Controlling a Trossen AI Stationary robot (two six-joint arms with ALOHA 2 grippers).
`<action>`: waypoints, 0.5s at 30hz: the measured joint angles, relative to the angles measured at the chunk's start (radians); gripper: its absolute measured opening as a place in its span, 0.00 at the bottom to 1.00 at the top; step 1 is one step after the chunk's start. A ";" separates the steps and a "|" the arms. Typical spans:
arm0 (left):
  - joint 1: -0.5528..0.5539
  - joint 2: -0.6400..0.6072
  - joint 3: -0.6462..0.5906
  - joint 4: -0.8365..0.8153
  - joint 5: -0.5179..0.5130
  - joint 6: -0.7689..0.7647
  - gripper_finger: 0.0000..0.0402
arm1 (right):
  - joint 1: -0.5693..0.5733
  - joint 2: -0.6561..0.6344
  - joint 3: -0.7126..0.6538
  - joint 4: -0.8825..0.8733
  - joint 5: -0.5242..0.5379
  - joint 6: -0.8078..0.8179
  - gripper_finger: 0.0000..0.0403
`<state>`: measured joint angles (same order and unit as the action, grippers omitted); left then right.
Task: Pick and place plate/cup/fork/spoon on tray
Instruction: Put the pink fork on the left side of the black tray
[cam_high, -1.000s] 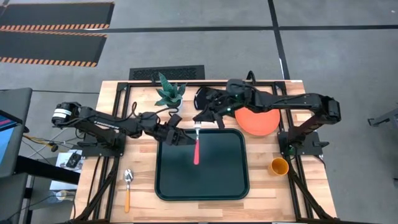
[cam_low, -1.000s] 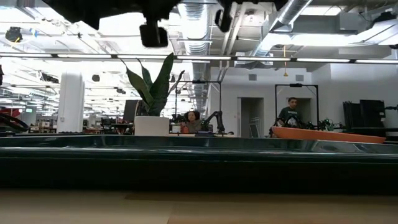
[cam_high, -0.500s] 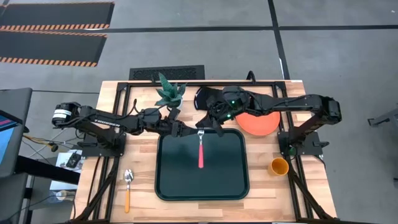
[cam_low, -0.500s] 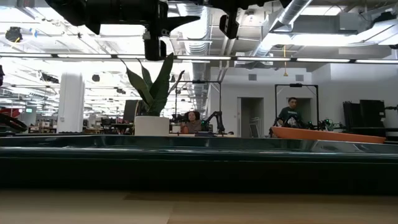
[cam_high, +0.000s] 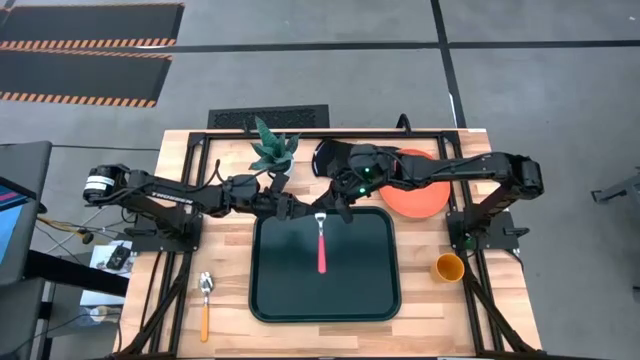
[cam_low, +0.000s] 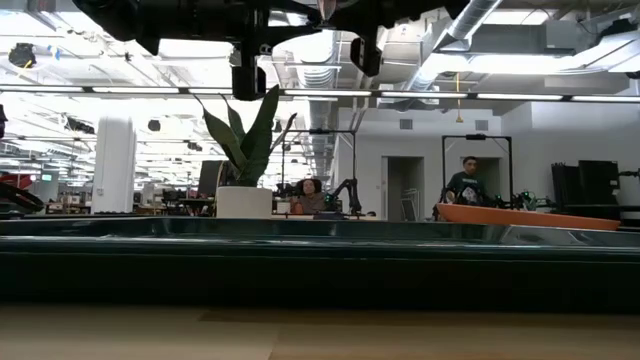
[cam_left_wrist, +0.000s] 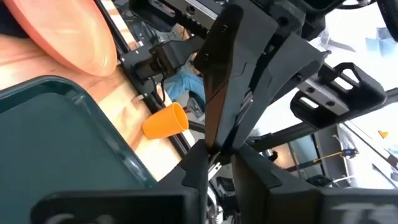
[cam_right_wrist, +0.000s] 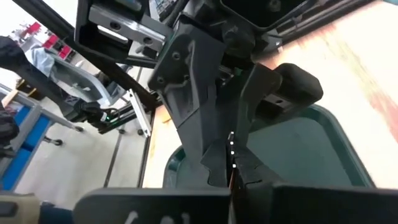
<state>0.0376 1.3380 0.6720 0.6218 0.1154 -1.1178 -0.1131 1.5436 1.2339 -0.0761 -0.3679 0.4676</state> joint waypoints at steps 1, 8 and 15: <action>0.000 0.000 0.000 0.001 0.000 0.006 0.07 | 0.000 0.000 0.000 0.000 0.000 0.008 0.01; 0.000 -0.001 0.000 -0.003 -0.021 0.006 0.10 | -0.001 0.000 0.000 0.013 0.011 0.006 0.01; -0.003 -0.002 0.000 -0.005 -0.068 -0.018 0.16 | -0.018 -0.001 0.000 0.031 0.034 -0.001 0.02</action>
<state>0.0341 1.3365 0.6720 0.6172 0.0474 -1.1362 -0.1315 1.5425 1.2335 -0.0451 -0.3335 0.4663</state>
